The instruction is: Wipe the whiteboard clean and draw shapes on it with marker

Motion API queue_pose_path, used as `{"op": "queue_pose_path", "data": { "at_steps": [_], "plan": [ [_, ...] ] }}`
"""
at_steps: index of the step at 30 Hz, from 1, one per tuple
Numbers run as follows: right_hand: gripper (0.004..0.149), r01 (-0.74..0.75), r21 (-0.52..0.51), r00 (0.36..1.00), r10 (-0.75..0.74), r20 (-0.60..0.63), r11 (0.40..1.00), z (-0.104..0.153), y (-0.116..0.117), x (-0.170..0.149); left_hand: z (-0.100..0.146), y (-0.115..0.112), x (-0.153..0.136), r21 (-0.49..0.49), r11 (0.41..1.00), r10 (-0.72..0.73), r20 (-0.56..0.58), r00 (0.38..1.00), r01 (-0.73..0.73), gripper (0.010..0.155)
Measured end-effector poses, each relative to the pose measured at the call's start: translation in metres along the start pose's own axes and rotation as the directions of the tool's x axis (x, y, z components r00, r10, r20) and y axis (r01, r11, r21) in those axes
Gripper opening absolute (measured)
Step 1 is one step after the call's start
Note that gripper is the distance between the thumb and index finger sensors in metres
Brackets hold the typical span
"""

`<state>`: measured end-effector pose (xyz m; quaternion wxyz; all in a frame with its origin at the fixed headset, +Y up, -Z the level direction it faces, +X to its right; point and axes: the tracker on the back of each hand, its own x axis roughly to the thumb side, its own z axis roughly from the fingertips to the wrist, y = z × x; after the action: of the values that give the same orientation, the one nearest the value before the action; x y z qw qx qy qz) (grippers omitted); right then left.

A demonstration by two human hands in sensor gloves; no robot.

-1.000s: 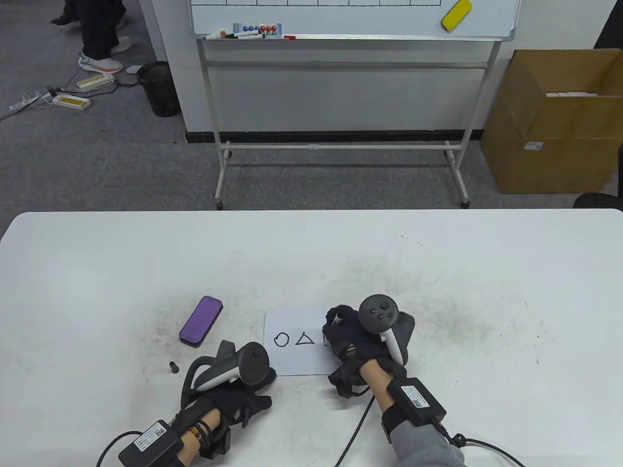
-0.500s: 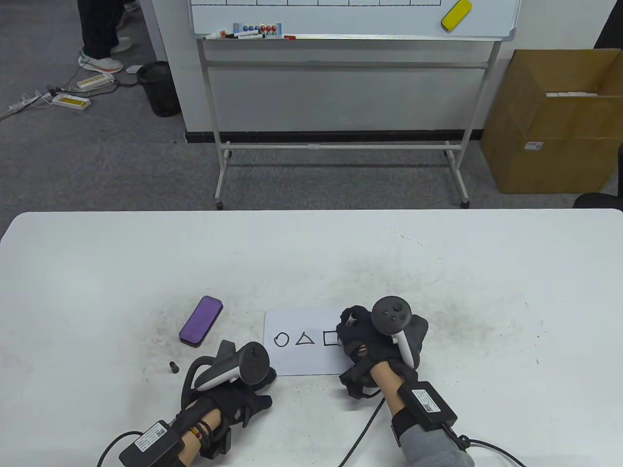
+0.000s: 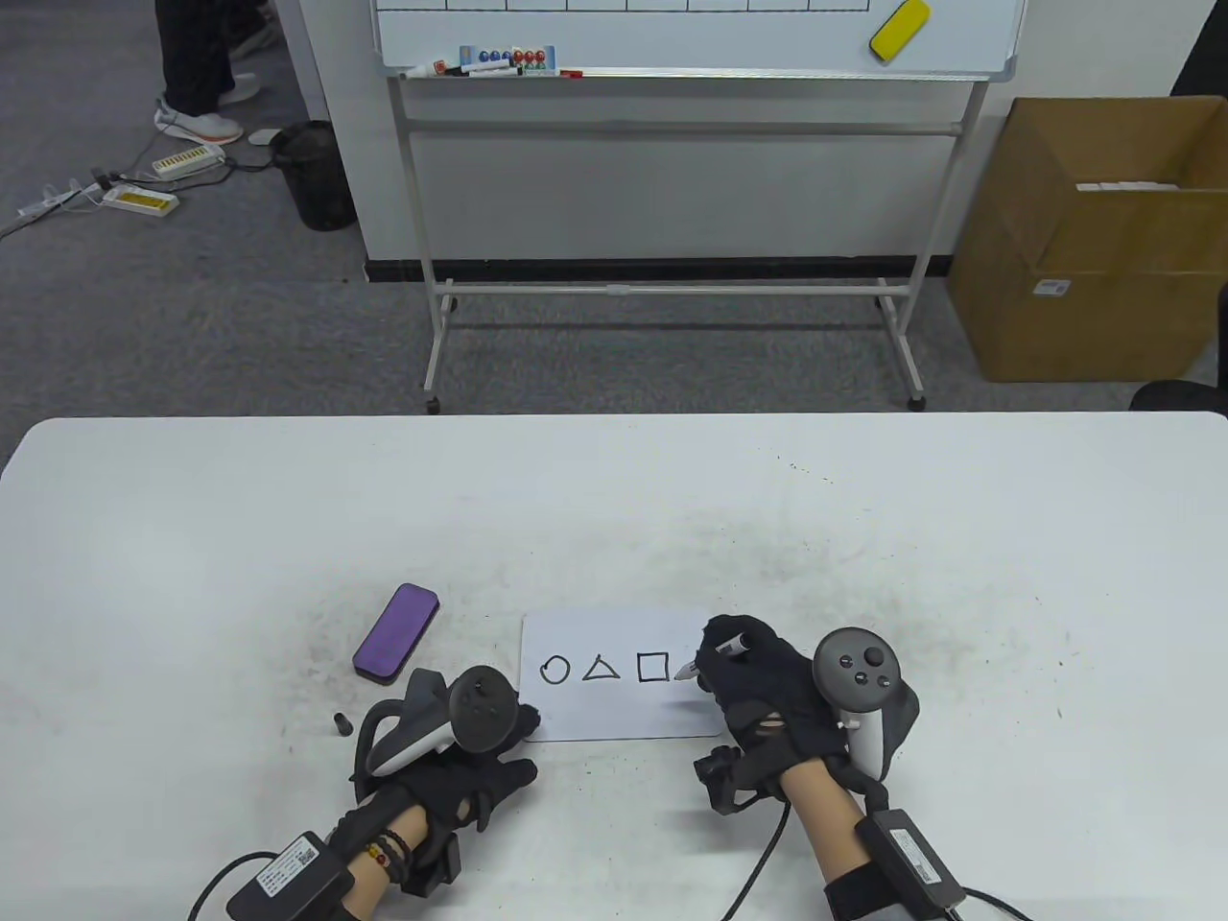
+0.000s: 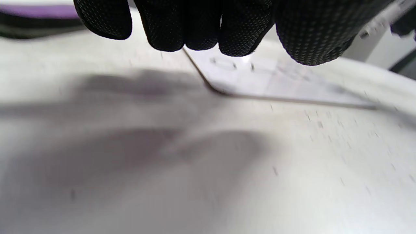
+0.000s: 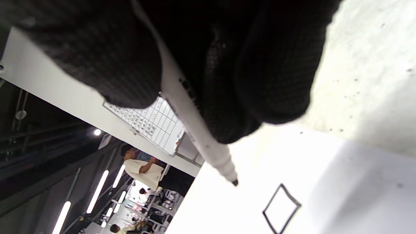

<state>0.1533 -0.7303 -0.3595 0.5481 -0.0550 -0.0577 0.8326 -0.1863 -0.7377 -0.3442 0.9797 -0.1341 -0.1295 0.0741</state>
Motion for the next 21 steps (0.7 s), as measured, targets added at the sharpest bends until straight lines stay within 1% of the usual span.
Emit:
{"op": "queue_pose_path", "data": {
  "at_steps": [2, 4, 6, 8, 11, 14, 18, 19, 21],
  "plan": [
    [0.047, 0.038, 0.001, 0.999, -0.038, 0.012, 0.999, 0.001, -0.003, 0.004, 0.007, 0.014, -0.008, 0.102, 0.995, -0.001, -0.061, 0.998, 0.007, 0.067],
    [0.047, 0.071, 0.002, 0.997, -0.071, 0.028, 0.997, 0.002, -0.006, 0.008, 0.012, 0.026, -0.019, 0.147, 0.989, 0.011, -0.124, 0.992, 0.008, 0.067],
    [0.047, 0.100, 0.010, 0.994, -0.100, 0.032, 0.995, 0.003, -0.011, 0.007, 0.020, 0.039, -0.037, 0.194, 0.981, 0.040, -0.212, 0.976, 0.002, 0.068],
    [0.047, 0.112, 0.011, 0.993, -0.112, 0.030, 0.994, 0.003, -0.014, 0.005, 0.025, 0.045, -0.055, 0.217, 0.976, 0.070, -0.292, 0.954, -0.005, 0.068],
    [0.047, 0.126, 0.009, 0.992, -0.126, 0.021, 0.992, 0.003, -0.019, 0.001, 0.030, 0.050, -0.084, 0.217, 0.976, 0.105, -0.419, 0.902, -0.013, 0.067],
    [0.047, 0.131, 0.010, 0.991, -0.131, 0.019, 0.991, 0.003, -0.021, 0.000, 0.033, 0.049, -0.102, 0.202, 0.979, 0.119, -0.500, 0.858, -0.018, 0.069],
    [0.047, 0.121, 0.023, 0.992, -0.121, 0.027, 0.992, 0.003, -0.021, 0.000, 0.030, 0.040, -0.111, 0.130, 0.990, 0.112, -0.560, 0.821, -0.046, 0.071],
    [0.047, 0.122, 0.027, 0.992, -0.123, 0.030, 0.992, 0.003, -0.021, 0.001, 0.028, 0.037, -0.111, 0.096, 0.995, 0.079, -0.573, 0.816, -0.029, 0.071],
    [0.047, 0.121, 0.031, 0.992, -0.122, 0.036, 0.992, 0.003, -0.020, 0.001, 0.023, 0.031, -0.110, 0.027, 0.997, -0.041, -0.606, 0.794, 0.071, 0.068]
  ]
}}
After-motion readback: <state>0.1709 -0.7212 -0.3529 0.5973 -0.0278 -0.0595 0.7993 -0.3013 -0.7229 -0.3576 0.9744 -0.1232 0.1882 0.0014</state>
